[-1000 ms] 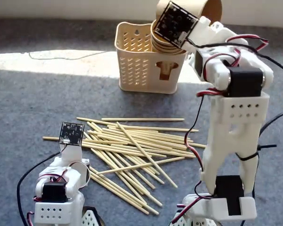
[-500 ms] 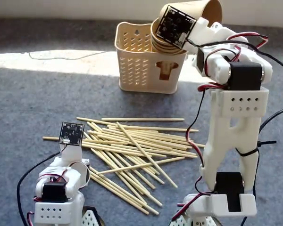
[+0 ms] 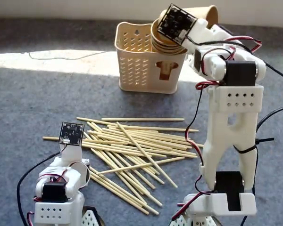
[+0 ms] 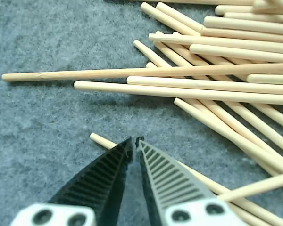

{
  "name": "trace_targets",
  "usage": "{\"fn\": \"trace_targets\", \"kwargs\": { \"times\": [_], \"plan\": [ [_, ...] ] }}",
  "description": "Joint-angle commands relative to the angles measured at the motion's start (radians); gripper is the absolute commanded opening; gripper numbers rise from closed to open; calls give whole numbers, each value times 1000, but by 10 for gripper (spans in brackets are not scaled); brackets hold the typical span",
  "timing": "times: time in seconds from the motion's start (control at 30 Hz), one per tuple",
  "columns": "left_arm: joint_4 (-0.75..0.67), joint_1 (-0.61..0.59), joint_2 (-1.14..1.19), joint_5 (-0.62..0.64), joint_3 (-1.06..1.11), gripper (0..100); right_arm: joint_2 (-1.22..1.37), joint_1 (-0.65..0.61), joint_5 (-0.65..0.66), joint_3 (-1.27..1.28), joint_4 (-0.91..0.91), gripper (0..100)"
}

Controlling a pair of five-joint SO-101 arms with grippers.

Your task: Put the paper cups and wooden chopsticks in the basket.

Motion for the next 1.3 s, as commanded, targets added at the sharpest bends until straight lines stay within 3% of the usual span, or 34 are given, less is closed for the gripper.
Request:
{"fn": "trace_targets", "kwargs": {
  "times": [0.0, 0.3, 0.67, 0.87, 1.07, 1.27],
  "plan": [
    [6, 16, 1, -2, 19, 35, -13, -27, -52, -76, -38, 221],
    [6, 16, 1, -2, 19, 35, -13, -108, -176, -111, -38, 221],
    [6, 16, 1, -2, 19, 35, -45, -179, -431, -163, -101, 212],
    [6, 16, 1, -2, 19, 35, -73, -180, -540, -294, -117, 0],
    [6, 16, 1, -2, 19, 35, -33, -154, -545, -280, -288, 5],
    [6, 16, 1, -2, 19, 35, 99, -88, -655, -265, -478, 5]
  ]
}}
